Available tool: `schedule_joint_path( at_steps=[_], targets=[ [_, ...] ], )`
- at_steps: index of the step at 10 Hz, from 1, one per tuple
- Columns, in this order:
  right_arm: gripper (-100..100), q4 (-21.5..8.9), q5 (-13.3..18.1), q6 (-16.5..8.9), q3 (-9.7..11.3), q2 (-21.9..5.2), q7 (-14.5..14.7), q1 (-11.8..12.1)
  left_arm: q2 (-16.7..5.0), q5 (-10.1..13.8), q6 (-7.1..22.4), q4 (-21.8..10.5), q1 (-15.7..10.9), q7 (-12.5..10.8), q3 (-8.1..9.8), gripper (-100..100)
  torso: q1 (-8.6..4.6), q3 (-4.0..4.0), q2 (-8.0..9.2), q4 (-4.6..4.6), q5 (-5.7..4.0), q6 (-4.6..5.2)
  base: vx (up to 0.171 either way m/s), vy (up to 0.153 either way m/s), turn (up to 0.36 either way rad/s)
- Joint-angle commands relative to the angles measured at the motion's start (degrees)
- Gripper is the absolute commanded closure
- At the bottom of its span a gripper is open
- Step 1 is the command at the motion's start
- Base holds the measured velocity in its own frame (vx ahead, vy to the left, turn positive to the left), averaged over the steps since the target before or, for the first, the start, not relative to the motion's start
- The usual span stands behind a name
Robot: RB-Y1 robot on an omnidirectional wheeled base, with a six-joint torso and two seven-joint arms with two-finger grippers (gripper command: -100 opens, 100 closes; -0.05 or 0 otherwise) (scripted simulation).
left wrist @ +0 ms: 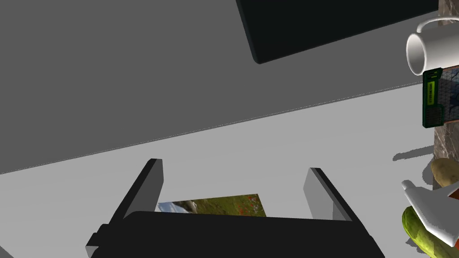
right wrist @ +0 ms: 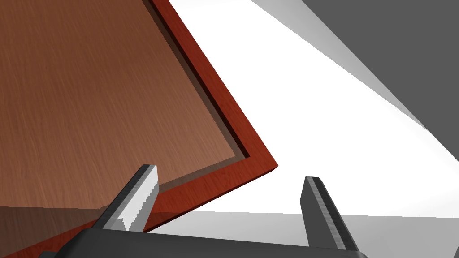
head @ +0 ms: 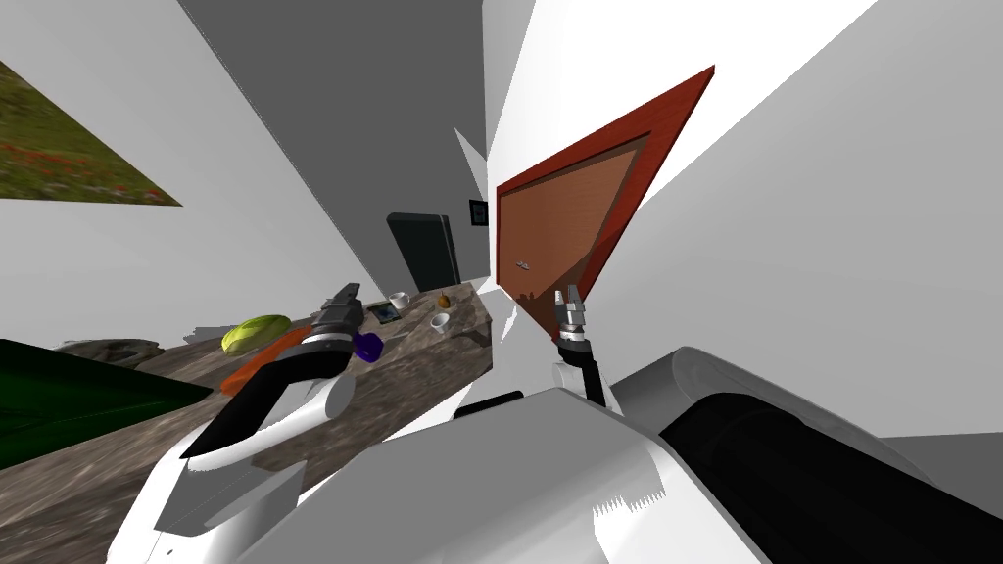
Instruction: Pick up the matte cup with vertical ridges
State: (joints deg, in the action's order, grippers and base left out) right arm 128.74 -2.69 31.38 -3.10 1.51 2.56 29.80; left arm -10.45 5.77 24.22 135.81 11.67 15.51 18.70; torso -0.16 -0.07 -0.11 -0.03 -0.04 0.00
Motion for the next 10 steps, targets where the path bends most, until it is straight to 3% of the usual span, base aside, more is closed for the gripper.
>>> schedule_joint_path(
  at_steps=[1,10],
  targets=[
    [0,0.0,0.0,0.0,0.0,0.0,0.0,0.0,-0.2,0.2,2.9,0.1,-0.5,0.6,0.57,-100,0.00,0.00,0.00,0.00,0.00,0.00,0.029,-0.052,0.018],
    [0,0.0,0.0,0.0,0.0,0.0,0.0,0.0,-0.2,0.6,17.3,0.1,-4.3,3.9,3.19,-100,0.01,0.00,0.00,0.00,0.00,0.00,0.027,-0.042,0.011]
  ],
)
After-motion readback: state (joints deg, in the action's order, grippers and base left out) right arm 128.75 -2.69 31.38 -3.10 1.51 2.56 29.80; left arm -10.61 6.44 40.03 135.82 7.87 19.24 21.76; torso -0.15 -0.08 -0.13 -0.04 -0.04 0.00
